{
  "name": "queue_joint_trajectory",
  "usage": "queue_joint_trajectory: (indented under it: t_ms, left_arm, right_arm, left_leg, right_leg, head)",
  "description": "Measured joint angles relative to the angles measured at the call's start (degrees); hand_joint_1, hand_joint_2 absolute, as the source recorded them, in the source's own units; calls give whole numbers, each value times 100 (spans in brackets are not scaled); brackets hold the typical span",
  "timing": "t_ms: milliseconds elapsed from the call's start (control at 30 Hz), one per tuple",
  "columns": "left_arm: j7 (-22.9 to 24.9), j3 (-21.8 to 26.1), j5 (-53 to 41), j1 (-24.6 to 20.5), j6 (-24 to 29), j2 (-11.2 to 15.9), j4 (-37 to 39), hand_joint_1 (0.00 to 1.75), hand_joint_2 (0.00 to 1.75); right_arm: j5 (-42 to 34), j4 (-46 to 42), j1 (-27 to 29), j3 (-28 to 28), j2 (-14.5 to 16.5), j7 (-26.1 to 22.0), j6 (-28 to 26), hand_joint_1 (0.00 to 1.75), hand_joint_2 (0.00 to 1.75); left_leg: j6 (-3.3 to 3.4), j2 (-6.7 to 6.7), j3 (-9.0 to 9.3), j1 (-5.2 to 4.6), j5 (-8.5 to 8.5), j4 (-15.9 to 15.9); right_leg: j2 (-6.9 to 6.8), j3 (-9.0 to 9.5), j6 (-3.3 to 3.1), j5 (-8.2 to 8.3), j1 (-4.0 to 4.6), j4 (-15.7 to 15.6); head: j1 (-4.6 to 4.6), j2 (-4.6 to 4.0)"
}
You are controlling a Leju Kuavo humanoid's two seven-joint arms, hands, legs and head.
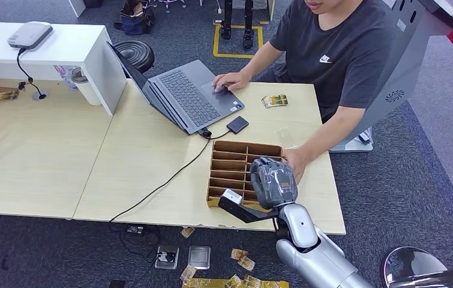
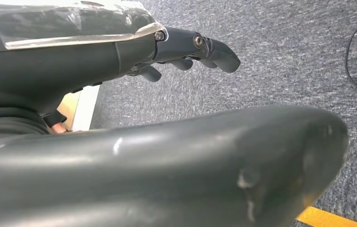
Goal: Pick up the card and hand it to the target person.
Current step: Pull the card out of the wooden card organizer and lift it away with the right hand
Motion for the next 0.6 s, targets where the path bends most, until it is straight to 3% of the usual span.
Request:
queue_joint_trajectory:
  t_ms: [600]
  left_arm:
    - [-15,0,0,0,-3,0,-1,0,0]
  right_arm:
    - [-3,128,4,3,69,-24,-65,175,175]
  left_leg:
    - [0,0,10,0,0,0]
  right_leg:
    - [1,7,0,0,0,0]
  head:
    - [-2,0]
